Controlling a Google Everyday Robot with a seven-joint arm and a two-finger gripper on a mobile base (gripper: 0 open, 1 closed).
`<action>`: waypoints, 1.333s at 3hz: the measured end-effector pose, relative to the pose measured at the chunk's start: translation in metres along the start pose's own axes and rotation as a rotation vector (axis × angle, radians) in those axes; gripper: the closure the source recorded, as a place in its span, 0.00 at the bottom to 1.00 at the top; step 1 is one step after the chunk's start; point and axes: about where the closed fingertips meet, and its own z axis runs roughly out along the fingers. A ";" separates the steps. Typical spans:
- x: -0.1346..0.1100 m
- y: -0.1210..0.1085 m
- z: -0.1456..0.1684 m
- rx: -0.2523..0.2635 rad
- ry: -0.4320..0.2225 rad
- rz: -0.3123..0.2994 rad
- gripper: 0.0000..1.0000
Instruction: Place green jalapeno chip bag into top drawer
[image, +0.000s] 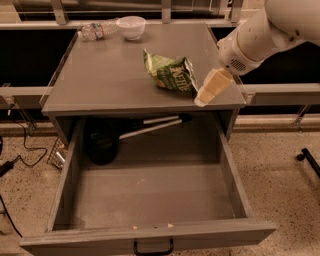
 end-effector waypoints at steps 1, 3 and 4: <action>-0.006 -0.010 0.032 0.000 -0.030 0.014 0.00; -0.027 -0.014 0.068 -0.018 -0.082 0.015 0.00; -0.035 -0.015 0.078 -0.028 -0.101 0.017 0.00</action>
Offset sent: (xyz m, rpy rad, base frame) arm 0.0561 0.0349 -0.0366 0.0825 -0.0148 0.0181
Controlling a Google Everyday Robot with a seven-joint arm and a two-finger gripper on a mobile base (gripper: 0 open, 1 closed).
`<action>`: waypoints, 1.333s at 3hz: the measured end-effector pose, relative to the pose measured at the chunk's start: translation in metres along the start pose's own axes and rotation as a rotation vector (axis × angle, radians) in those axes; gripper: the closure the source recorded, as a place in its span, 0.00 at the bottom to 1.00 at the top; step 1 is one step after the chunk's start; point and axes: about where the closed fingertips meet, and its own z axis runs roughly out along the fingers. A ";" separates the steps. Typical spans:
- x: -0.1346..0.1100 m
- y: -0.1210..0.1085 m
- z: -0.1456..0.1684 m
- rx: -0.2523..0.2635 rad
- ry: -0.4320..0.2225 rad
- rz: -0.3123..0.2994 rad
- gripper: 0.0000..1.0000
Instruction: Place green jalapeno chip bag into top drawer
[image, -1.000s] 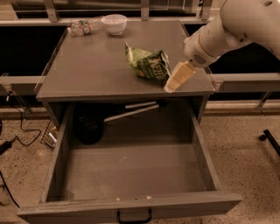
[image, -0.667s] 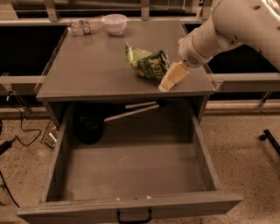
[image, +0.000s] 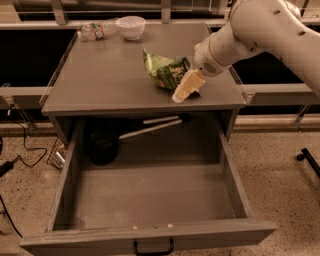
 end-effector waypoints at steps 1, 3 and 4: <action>-0.006 0.001 0.006 -0.012 -0.015 0.003 0.00; -0.006 0.001 0.007 -0.012 -0.016 0.004 0.49; -0.006 0.001 0.007 -0.012 -0.016 0.004 0.72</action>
Offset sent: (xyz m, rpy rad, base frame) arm 0.0030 0.0073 -0.0014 0.0148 0.0044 0.0091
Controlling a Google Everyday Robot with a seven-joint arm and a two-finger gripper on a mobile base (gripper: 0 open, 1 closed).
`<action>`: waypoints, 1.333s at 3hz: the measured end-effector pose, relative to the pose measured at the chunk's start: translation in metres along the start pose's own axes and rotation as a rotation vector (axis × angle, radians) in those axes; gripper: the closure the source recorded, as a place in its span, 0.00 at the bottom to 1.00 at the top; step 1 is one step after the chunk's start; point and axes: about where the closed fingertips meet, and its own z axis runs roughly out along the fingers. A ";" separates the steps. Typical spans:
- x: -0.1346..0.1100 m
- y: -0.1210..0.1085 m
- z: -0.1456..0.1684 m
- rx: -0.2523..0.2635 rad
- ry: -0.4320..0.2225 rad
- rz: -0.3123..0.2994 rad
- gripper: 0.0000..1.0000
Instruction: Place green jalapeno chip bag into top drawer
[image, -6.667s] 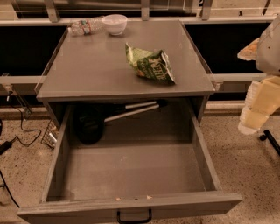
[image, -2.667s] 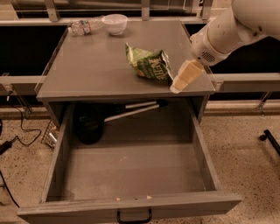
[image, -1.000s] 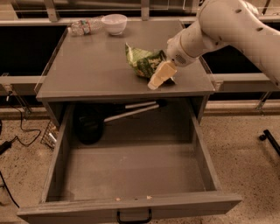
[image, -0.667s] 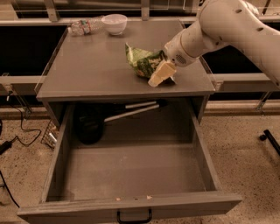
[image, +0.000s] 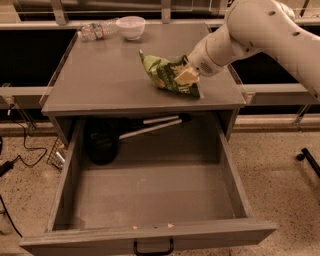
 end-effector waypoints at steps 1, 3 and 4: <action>0.000 0.000 0.000 0.000 0.000 0.000 1.00; -0.010 -0.005 -0.013 0.013 -0.006 -0.034 1.00; -0.021 -0.004 -0.046 0.025 -0.016 -0.058 1.00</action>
Offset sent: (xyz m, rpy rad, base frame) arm 0.0000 0.0000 0.0000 0.0000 0.0000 0.0000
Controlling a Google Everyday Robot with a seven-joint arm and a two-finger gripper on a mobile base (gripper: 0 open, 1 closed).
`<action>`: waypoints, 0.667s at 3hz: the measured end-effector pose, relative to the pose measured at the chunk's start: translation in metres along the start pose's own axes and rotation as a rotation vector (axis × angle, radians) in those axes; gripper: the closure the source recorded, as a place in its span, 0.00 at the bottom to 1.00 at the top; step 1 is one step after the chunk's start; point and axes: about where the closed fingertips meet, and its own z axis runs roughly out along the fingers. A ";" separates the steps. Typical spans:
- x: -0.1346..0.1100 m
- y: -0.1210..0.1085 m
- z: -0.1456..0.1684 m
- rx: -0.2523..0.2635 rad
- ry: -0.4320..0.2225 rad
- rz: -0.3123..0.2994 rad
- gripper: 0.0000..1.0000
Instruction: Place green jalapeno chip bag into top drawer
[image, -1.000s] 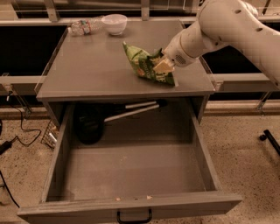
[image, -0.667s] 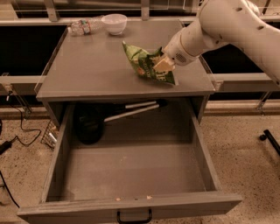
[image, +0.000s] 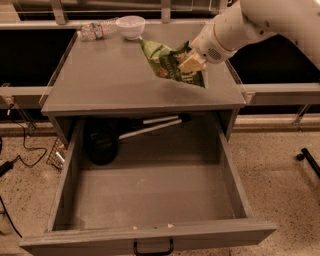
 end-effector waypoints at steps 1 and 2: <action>-0.004 0.009 -0.023 -0.004 0.000 -0.004 1.00; -0.001 0.043 -0.054 -0.057 0.011 0.016 1.00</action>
Offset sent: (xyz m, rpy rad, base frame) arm -0.1146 -0.0169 0.0252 0.0081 0.1226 0.0276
